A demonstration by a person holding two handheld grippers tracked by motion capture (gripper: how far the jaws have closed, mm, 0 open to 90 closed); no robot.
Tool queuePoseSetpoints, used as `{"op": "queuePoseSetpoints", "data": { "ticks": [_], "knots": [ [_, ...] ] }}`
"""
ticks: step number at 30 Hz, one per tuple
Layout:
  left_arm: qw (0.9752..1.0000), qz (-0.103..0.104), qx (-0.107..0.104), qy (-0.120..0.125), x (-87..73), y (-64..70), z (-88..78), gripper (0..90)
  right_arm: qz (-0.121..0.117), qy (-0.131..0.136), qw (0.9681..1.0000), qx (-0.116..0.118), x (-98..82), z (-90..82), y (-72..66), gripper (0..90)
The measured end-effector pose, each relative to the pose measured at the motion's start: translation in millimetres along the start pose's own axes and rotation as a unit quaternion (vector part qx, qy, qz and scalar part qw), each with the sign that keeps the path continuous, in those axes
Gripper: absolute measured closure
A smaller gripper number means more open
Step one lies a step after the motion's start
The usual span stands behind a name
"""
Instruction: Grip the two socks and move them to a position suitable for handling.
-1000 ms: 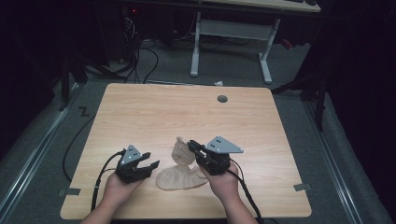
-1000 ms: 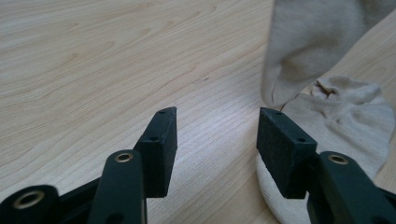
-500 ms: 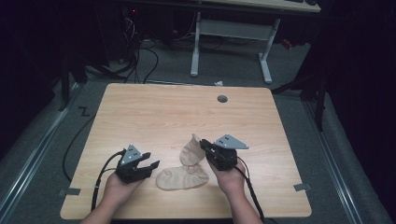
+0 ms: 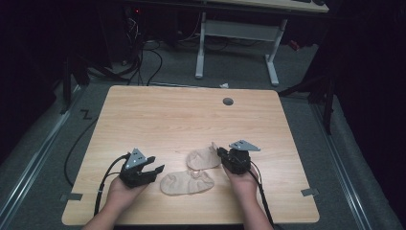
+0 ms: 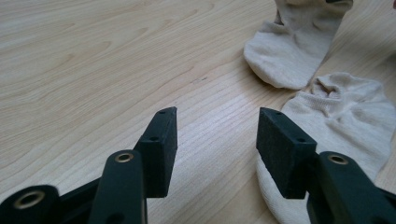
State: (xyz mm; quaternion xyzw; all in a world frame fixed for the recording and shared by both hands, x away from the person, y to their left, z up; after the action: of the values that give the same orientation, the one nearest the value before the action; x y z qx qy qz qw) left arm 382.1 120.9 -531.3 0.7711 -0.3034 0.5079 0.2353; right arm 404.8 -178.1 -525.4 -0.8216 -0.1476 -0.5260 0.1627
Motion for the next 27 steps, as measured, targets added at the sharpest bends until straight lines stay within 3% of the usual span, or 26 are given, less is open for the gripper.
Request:
{"op": "queuePoseSetpoints", "data": {
  "ticks": [7,11,14,21,27],
  "knots": [
    [0.9999,0.007,-0.008,-0.004,-0.4,2.3,-0.2,51.2,-0.004,-0.047,0.9988,-0.014,-16.1,-4.5,13.9,83.3],
    [0.9998,0.01,-0.011,-0.01,-1.5,4.3,2.9,51.6,0.018,-0.066,0.9975,-0.021,-29.8,-7.2,25.2,83.2],
    [0.9997,0.011,-0.013,-0.015,-1.6,6.3,5.6,51.6,0.03,-0.072,0.9967,-0.019,-33.2,-6.1,26.3,83.1],
    [0.9995,0.016,-0.016,-0.023,-2.9,12.3,13.8,51.4,0.04,-0.071,0.9966,0.005,-32.0,1.9,16.9,83.1],
    [0.9995,-0.009,-0.013,-0.028,-6.1,9.6,25.9,51.0,0.023,-0.078,0.9961,0.034,-29.1,17.1,-5.5,83.1]
  ]
}}
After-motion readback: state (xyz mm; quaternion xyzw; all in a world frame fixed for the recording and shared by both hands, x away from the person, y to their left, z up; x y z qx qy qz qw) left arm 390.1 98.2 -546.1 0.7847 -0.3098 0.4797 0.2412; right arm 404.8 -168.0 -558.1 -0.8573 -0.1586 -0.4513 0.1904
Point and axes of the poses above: each handheld gripper's, and its own axes: z roughly forward along the jaws, x roughly out of its top, y roughly to its right, the point moved 5 cm from there along z, roughly forward along the jaws, and after that the axes turned 12 degrees about y, right-handed, at the moved point
